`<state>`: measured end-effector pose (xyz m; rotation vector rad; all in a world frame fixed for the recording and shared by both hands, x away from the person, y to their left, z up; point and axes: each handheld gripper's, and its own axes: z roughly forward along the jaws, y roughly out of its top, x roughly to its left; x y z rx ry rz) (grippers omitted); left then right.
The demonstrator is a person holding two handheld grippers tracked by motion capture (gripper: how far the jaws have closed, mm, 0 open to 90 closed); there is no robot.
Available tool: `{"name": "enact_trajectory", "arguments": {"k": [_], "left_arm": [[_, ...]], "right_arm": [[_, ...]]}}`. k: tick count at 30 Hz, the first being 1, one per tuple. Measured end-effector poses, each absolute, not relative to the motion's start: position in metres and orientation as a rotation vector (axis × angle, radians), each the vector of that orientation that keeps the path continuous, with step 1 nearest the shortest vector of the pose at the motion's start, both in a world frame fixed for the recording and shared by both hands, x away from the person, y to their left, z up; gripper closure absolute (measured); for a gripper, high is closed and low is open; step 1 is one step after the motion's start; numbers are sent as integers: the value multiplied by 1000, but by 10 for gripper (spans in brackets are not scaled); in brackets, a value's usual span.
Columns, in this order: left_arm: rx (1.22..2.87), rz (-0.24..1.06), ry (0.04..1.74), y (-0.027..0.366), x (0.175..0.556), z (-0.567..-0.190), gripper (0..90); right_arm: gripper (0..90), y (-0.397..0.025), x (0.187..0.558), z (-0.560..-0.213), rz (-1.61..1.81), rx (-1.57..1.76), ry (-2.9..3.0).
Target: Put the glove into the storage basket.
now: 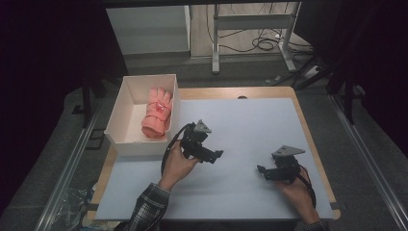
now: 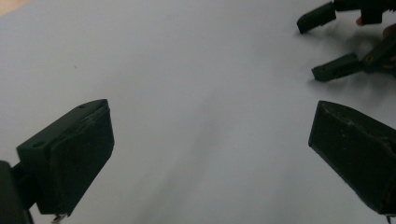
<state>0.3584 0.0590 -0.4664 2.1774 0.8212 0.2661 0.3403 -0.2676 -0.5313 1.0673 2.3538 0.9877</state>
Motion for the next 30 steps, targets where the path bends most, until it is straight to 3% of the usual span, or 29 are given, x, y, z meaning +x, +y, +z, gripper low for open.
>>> {"name": "enact_trajectory", "arguments": {"k": [14,30], "left_arm": [[2234,229,790,56,337,-521,4],[2263,269,784,57,327,-546,0]], "right_arm": [[204,-268,340,-531,987,1066,2355],[204,-268,340,-531,987,1067,2354]]}}
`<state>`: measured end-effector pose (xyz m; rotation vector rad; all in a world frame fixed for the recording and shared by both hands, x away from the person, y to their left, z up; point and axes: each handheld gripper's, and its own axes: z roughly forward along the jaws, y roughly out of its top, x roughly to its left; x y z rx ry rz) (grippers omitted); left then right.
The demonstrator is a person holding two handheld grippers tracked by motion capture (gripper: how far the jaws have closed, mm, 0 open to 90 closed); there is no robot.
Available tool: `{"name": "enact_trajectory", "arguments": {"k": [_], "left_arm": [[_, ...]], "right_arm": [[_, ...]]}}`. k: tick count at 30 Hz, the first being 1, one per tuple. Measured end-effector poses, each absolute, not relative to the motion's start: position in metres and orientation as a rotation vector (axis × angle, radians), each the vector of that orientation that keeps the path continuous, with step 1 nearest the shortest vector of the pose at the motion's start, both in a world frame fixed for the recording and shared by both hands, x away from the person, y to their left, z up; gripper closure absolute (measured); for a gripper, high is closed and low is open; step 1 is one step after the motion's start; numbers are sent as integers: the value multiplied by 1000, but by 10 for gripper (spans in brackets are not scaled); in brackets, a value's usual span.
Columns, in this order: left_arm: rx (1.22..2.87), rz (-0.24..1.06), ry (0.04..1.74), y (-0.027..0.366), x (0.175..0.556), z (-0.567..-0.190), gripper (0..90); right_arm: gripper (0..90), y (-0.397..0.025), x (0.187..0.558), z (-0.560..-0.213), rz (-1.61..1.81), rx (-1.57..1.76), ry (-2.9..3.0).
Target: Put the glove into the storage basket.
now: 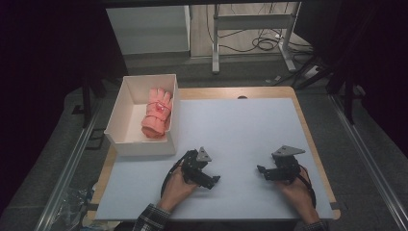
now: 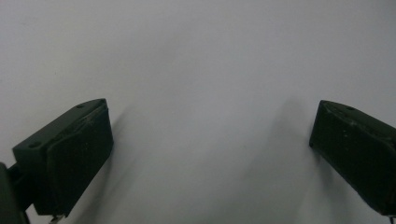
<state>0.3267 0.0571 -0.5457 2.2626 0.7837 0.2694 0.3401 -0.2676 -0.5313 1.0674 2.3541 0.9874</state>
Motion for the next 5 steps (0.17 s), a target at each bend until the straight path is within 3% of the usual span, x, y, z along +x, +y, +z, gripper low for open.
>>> {"name": "enact_trajectory", "arguments": {"k": [5], "left_arm": [[2272,275,780,57,327,-546,0]], "right_arm": [[204,-268,340,-531,987,1067,2354]]}}
